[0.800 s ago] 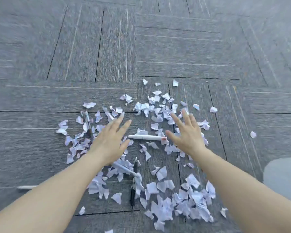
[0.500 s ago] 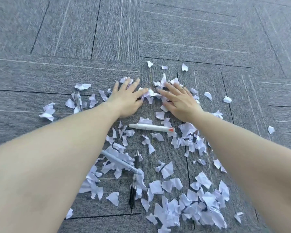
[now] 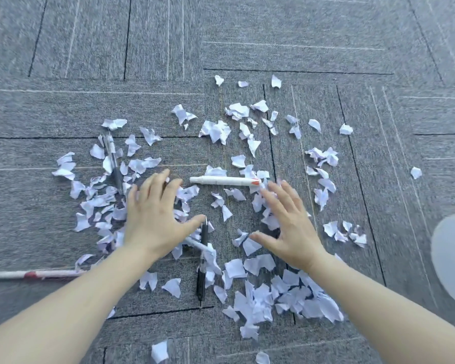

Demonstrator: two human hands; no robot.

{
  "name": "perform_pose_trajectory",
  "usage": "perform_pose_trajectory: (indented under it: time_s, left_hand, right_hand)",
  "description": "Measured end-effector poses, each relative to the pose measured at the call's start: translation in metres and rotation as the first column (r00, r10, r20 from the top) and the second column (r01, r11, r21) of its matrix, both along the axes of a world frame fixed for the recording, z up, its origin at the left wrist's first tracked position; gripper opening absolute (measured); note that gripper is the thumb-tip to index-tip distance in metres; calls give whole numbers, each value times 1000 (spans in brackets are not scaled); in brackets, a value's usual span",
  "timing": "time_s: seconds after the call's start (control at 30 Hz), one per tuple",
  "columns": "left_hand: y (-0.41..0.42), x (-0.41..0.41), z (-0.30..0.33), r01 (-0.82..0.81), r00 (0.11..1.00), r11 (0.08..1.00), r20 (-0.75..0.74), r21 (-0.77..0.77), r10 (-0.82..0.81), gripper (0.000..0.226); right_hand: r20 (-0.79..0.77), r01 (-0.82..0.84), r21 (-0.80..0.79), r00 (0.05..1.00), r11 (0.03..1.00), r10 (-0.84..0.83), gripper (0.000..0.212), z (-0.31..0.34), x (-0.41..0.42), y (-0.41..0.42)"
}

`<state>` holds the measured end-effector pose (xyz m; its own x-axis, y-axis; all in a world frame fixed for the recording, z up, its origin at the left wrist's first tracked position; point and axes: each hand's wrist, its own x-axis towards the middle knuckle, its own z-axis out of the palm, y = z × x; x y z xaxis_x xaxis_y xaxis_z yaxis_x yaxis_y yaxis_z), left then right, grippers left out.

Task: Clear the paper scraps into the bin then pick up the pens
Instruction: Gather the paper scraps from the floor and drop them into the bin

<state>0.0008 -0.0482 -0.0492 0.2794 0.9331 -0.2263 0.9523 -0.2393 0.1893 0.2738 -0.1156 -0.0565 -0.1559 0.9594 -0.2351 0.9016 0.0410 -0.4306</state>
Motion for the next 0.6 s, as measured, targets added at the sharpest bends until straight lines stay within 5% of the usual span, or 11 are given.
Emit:
perform_pose_trajectory:
  time_s: [0.1, 0.27, 0.47, 0.6]
  left_hand:
    - [3, -4, 2, 78, 989, 997, -123, -23, -80, 100]
    - [13, -9, 3, 299, 950, 954, -85, -39, -301, 81]
    - [17, -7, 6, 485, 871, 870, -38, -84, -489, 32]
    - [11, -15, 4, 514, 847, 849, -85, -118, -525, 20]
  right_hand:
    - [9, -232, -15, 973, 973, 232, 97, -1, -27, -19]
    - [143, -452, 2, 883, 892, 447, 96, -4, -34, -41]
    - [178, -475, 250, 879, 844, 442, 27, -5, -50, -47]
    - [237, -466, 79, 868, 881, 437, 31, 8, -64, -19]
